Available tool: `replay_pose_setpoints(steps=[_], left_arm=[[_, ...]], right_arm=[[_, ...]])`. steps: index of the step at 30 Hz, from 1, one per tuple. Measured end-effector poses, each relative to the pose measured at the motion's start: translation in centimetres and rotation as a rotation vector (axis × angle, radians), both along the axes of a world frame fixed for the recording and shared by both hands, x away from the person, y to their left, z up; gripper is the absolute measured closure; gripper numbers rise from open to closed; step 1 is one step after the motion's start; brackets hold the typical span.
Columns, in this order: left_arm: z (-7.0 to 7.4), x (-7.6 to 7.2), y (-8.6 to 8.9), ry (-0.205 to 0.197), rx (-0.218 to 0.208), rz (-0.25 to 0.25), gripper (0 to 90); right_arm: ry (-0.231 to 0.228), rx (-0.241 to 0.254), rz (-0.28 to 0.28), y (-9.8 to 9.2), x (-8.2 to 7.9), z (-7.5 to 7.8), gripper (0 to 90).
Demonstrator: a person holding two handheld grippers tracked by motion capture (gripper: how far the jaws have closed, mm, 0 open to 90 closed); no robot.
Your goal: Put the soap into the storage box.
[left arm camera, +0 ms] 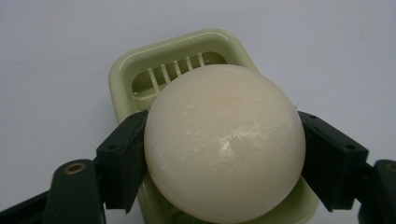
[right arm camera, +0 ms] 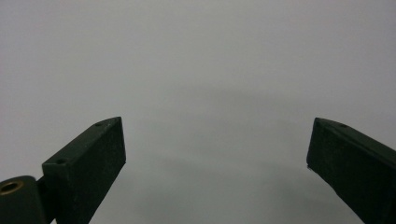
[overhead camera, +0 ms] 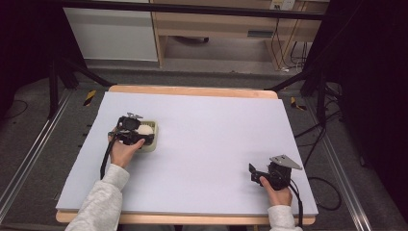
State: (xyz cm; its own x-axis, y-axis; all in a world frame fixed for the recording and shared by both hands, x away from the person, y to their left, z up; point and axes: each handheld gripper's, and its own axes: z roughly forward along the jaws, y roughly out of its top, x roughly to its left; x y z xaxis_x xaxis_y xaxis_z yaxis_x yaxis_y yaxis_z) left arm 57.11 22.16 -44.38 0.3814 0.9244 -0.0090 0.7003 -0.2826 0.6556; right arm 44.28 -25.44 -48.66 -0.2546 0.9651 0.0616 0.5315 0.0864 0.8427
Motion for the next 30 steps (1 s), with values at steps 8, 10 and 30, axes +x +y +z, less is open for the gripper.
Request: replay_pose_setpoints(steps=[8,10,30], left_arm=[[0.0,-0.1,0.0,0.001,0.003,-0.003,23.6],[0.0,-0.1,0.0,0.001,0.006,-0.005,23.6],[1.2,-2.4,0.8,-0.044,-0.050,-0.032,19.3]], right_arm=[[0.000,-0.001,-0.001,0.0,0.0,0.0,4.9],[0.000,-0.001,0.000,0.0,0.0,0.0,4.9],[0.000,-0.002,0.000,0.0,0.0,0.0,4.8]])
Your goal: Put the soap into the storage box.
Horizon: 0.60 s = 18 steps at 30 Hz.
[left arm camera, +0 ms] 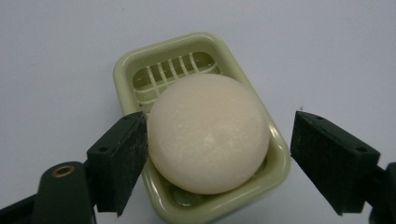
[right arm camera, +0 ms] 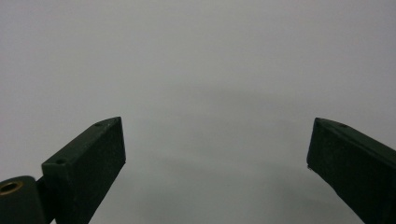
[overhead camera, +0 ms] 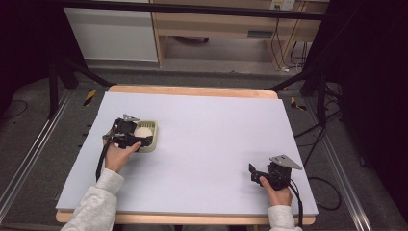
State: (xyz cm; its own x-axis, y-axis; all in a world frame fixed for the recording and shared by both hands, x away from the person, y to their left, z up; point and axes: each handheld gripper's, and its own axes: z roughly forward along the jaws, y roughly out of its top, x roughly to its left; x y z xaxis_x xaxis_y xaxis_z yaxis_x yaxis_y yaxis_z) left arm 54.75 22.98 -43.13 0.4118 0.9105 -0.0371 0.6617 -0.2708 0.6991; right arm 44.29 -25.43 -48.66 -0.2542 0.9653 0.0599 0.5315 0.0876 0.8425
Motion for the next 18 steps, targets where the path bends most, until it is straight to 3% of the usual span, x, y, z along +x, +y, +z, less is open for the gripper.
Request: replay_pose_setpoints(steps=[5,18], left_arm=[[0.1,-1.3,0.5,-0.017,-0.042,-0.010,20.1],[0.0,-5.0,2.3,-0.096,-0.057,0.000,21.8]], right_arm=[[0.000,0.000,0.000,0.0,0.0,0.0,4.8],[0.002,0.004,0.001,0.0,0.0,0.0,4.8]])
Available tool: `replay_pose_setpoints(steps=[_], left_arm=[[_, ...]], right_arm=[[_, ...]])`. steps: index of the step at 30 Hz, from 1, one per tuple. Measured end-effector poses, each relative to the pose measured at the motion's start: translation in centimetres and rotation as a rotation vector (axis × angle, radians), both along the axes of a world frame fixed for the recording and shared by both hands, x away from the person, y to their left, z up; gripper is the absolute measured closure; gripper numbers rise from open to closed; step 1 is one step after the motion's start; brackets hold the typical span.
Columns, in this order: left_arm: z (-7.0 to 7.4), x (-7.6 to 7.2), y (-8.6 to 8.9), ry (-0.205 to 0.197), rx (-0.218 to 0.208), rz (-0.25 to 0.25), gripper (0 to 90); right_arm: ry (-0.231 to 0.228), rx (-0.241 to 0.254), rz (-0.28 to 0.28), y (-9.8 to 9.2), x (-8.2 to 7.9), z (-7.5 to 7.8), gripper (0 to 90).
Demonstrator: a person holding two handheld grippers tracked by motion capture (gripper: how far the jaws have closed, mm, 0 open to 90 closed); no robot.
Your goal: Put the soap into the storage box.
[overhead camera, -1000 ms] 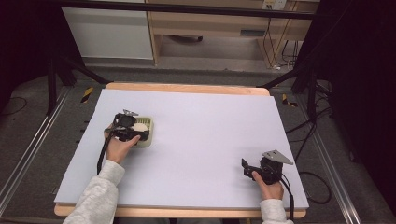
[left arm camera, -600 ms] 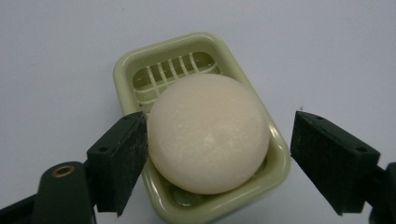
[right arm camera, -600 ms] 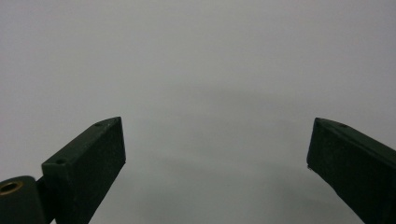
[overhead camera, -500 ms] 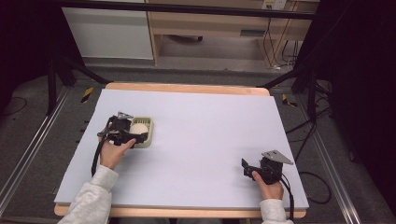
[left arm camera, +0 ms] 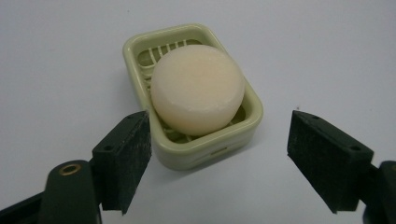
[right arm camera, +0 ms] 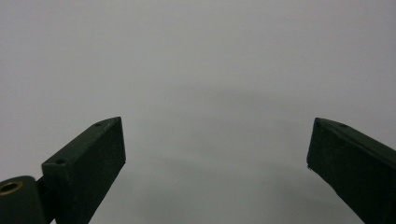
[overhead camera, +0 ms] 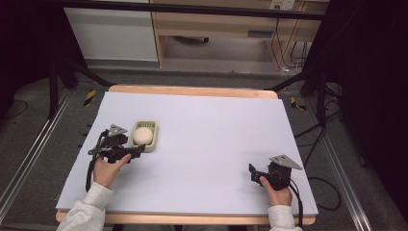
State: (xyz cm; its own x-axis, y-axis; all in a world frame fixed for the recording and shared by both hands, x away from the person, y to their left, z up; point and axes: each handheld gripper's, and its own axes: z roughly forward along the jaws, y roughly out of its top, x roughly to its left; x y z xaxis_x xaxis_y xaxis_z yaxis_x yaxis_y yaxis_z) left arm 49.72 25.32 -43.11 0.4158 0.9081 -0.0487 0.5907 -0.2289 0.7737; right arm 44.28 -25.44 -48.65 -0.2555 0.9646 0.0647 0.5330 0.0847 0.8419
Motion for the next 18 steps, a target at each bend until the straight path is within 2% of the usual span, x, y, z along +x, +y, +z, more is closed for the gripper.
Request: replay_pose_setpoints(steps=[3,8,12,18], left_arm=[[-0.4,-1.2,0.8,-0.011,-0.010,0.017,21.3],[-1.2,-2.2,2.0,-0.020,-0.018,0.035,20.5],[-2.0,-3.3,3.9,-0.006,-0.048,0.067,20.5],[-2.6,-4.1,5.1,0.001,-0.049,0.091,20.6]], right_arm=[[0.003,0.001,0.005,-0.1,0.1,-0.1,4.8],[0.002,-0.001,-0.004,-0.1,0.1,0.0,4.8],[0.005,-0.008,-0.005,0.0,0.1,-0.1,4.9],[0.007,-0.008,-0.013,0.0,0.1,-0.1,4.9]])
